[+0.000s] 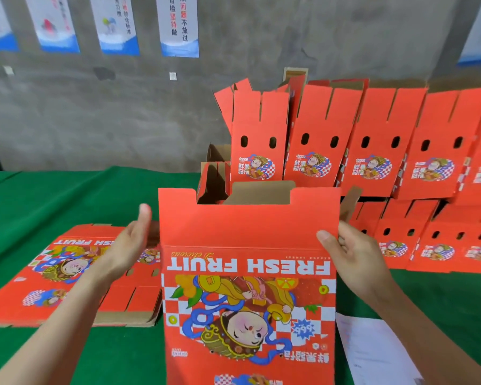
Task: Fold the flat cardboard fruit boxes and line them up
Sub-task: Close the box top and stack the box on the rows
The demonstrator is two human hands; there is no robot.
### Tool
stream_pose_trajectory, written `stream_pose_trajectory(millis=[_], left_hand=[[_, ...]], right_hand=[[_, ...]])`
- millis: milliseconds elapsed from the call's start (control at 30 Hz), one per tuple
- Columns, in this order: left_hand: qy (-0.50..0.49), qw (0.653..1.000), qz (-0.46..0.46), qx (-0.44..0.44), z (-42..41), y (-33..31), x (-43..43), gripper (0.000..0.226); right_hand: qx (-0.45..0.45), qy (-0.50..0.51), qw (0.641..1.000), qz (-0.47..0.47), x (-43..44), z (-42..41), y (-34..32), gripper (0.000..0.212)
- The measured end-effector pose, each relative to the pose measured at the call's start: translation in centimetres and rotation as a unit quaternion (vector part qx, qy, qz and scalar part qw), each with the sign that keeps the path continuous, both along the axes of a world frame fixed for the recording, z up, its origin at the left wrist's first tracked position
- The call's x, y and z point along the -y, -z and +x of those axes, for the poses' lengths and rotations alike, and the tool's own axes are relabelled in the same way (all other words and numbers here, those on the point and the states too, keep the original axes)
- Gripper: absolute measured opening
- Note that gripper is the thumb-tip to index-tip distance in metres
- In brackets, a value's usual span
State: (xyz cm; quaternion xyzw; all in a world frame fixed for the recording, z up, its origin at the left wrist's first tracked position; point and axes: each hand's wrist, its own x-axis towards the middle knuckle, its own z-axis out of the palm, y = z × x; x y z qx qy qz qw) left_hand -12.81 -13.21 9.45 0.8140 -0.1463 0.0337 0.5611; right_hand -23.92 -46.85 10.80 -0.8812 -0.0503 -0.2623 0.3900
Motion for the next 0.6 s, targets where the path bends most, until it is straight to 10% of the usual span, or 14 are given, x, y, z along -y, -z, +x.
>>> stream_pose_trajectory(millis=[133,400,600], left_hand=[[0.057,0.996,0.065,0.013,-0.2,-0.4,0.3,0.063],[0.177,0.968,0.176,-0.016,-1.7,-1.5,1.9,0.039],[0.059,0.973,0.211,0.074,-3.0,-2.3,3.3,0.027]], right_hand=[[0.032,0.001,0.999,0.006,1.0,-1.0,1.3,0.017],[0.0,0.018,0.999,0.029,4.5,-3.4,4.3,0.04],[0.031,0.018,0.998,0.053,4.6,-4.3,4.2,0.034]])
